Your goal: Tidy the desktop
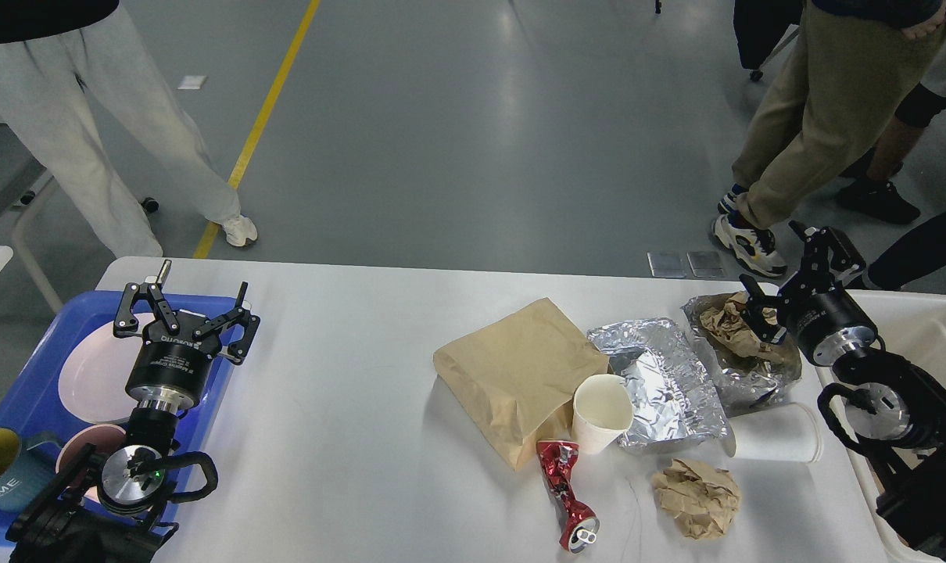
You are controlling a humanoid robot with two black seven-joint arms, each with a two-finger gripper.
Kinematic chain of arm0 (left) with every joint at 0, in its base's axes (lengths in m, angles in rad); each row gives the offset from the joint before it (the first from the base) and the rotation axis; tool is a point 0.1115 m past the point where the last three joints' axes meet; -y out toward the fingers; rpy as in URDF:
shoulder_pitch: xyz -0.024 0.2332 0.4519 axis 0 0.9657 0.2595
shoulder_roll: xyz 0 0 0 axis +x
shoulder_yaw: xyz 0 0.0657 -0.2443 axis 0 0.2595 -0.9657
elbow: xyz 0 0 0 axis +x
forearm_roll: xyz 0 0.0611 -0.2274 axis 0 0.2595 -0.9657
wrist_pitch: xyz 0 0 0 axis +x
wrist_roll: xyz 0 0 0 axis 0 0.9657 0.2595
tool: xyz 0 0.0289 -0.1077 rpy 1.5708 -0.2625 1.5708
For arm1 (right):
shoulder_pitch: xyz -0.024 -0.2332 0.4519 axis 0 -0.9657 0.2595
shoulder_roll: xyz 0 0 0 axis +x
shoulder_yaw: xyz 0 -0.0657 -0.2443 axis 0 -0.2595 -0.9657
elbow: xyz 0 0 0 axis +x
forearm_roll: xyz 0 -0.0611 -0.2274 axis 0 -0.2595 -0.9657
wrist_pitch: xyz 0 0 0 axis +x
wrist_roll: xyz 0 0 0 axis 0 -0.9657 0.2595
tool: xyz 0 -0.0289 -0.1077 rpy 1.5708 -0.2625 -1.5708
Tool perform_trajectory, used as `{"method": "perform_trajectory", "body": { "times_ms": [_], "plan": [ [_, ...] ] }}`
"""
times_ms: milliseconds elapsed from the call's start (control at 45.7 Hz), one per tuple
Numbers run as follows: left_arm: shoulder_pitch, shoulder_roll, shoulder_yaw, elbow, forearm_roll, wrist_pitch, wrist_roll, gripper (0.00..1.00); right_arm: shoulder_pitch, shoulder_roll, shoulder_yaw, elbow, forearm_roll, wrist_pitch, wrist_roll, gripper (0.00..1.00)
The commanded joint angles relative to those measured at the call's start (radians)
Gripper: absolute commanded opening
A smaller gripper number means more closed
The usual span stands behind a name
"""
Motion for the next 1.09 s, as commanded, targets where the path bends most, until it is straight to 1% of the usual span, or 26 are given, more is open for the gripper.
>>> {"method": "perform_trajectory", "body": {
  "times_ms": [0, 175, 219, 241, 284, 372, 459, 525, 656, 788, 897, 1006, 1072],
  "plan": [
    [0.0, 0.0, 0.0, 0.0, 0.0, 0.0, -0.001, 0.96, 0.02, -0.004, 0.005, 0.004, 0.0, 0.006, 0.003, 1.0],
    [0.0, 0.0, 0.0, 0.0, 0.0, 0.0, -0.001, 0.96, 0.06, -0.009, -0.006, 0.001, -0.003, 0.003, 0.008, 1.0],
    [0.0, 0.0, 0.0, 0.0, 0.0, 0.0, -0.001, 0.96, 0.057, -0.03, -0.023, 0.004, -0.002, 0.01, 0.008, 1.0],
    [0.0, 0.0, 0.0, 0.0, 0.0, 0.0, -0.001, 0.96, 0.054, -0.065, -0.047, 0.005, -0.002, 0.015, 0.008, 1.0],
    [0.0, 0.0, 0.0, 0.0, 0.0, 0.0, -0.001, 0.96, 0.063, -0.173, -0.128, 0.014, 0.0, 0.03, 0.011, 1.0],
    [0.0, 0.0, 0.0, 0.0, 0.0, 0.0, -0.001, 0.96, 0.072, -0.317, -0.328, 0.053, 0.0, 0.113, 0.013, 1.0],
    [0.0, 0.0, 0.0, 0.0, 0.0, 0.0, -0.001, 0.96, 0.138, -0.415, -0.501, 0.062, 0.001, 0.211, 0.013, 1.0],
    [0.0, 0.0, 0.0, 0.0, -0.002, 0.0, -0.001, 0.96, 0.224, -0.463, -0.629, 0.059, 0.0, 0.266, 0.013, 1.0],
    [0.0, 0.0, 0.0, 0.0, 0.0, 0.0, -0.001, 0.96, 0.46, -0.54, -0.972, 0.059, 0.0, 0.305, 0.011, 1.0],
    [0.0, 0.0, 0.0, 0.0, 0.0, 0.0, -0.001, 0.96, 0.76, -0.525, -1.417, 0.059, 0.001, 0.303, 0.011, 1.0],
    [0.0, 0.0, -0.002, 0.0, 0.0, 0.0, -0.001, 0.97, 1.007, -0.446, -1.771, 0.068, 0.044, 0.326, 0.011, 1.0],
    [0.0, 0.0, 0.0, 0.0, -0.002, 0.0, -0.001, 0.96, 1.216, -0.333, -2.086, 0.076, 0.145, 0.421, 0.011, 1.0],
    [0.0, 0.0, 0.0, 0.0, 0.0, 0.0, -0.001, 0.96, 1.33, -0.223, -2.27, 0.076, 0.199, 0.499, 0.007, 1.0]
  ]
}}
